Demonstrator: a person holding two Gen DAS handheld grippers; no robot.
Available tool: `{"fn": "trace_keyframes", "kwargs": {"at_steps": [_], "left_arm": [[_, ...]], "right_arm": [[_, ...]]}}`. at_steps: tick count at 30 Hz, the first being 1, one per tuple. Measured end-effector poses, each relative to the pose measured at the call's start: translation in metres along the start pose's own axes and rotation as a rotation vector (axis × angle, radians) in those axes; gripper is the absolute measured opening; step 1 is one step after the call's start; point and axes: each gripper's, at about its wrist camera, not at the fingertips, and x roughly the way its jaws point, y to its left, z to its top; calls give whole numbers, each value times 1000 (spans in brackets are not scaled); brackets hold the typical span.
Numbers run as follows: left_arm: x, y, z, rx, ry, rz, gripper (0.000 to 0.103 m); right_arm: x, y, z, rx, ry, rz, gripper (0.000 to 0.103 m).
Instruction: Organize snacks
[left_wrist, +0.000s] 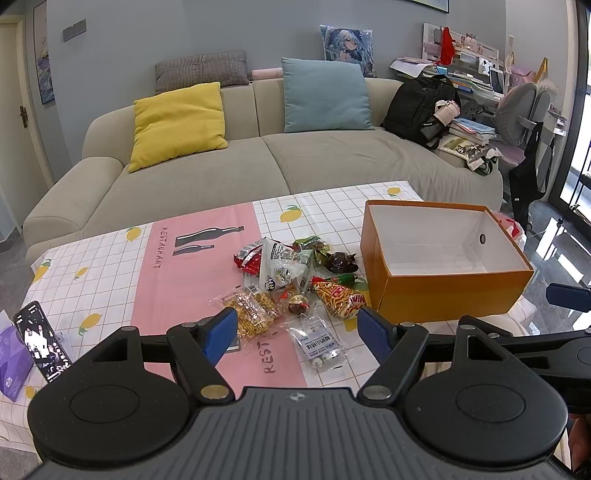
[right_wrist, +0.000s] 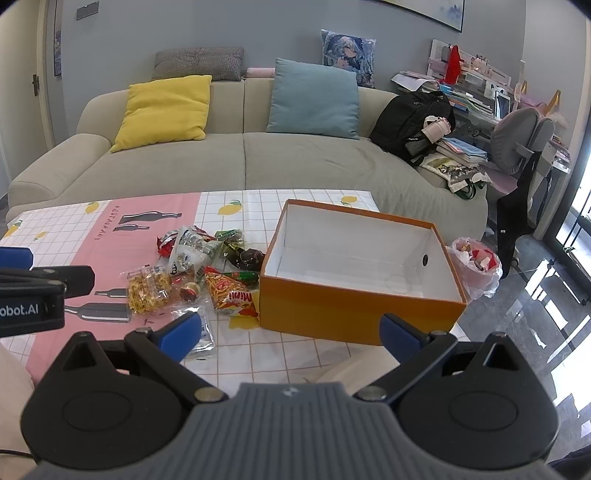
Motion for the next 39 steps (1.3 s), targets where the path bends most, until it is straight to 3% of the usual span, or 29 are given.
{"fn": "trace_keyframes", "kwargs": {"at_steps": [31, 35, 39], "left_arm": [[1, 0, -1, 2, 4, -3, 87], [6, 6, 2, 10, 19, -29, 87], [23, 18, 7, 19, 82, -79, 87]], "right_arm": [[3, -1, -3, 9, 14, 1, 100], [12, -9, -4, 42, 15, 62, 100], [29, -17, -8, 37, -6, 131, 100]]}}
